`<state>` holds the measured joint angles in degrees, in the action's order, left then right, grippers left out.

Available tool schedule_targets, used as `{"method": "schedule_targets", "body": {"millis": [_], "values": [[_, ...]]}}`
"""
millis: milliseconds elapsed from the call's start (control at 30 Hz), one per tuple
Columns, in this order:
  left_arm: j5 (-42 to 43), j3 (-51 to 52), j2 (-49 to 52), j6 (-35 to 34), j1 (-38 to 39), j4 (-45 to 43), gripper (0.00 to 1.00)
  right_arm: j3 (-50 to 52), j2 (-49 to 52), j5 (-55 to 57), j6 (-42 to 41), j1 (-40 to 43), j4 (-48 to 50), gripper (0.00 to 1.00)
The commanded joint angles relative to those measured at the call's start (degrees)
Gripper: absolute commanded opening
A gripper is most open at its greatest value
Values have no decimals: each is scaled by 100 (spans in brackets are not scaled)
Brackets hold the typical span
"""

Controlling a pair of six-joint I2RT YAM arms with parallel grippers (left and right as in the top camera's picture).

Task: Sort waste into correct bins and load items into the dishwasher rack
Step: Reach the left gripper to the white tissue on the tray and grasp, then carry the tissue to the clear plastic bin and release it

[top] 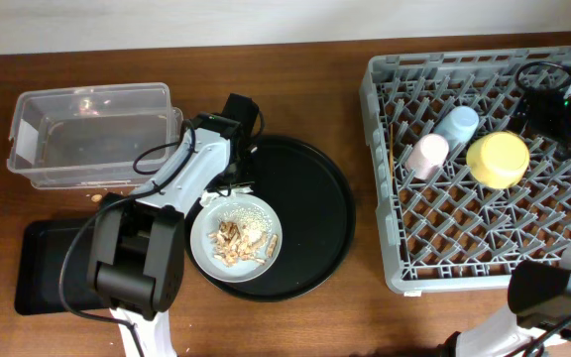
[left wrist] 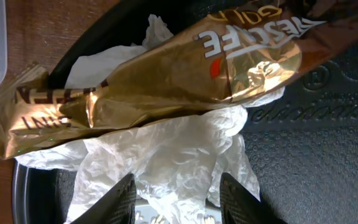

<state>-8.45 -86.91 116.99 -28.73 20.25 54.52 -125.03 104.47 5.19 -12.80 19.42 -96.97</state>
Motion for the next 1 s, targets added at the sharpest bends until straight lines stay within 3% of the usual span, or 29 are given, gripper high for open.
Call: {"method": "schedule_targets", "body": {"millis": [0,67,167,267,600,967], "values": [[-83,-94,131,-131,11,-76,43,-37,26,109,33,11,-15,99],[-81,-87,181,-144,11,-105,43,-37,26,109,33,11,-15,99],[-81,-87,216,-142,11,-96,27,-37,26,109,33,11,-15,99],[-46,-90,214,-142,11,-28,1,-37,26,109,33,11,-15,99],[129,-785,-306,-144,11,1231,1,-37,26,109,33,11,-15,99],[376,-883,-1593,-142,7,1797,1,-37,26,109,33,11,-15,99]]}}
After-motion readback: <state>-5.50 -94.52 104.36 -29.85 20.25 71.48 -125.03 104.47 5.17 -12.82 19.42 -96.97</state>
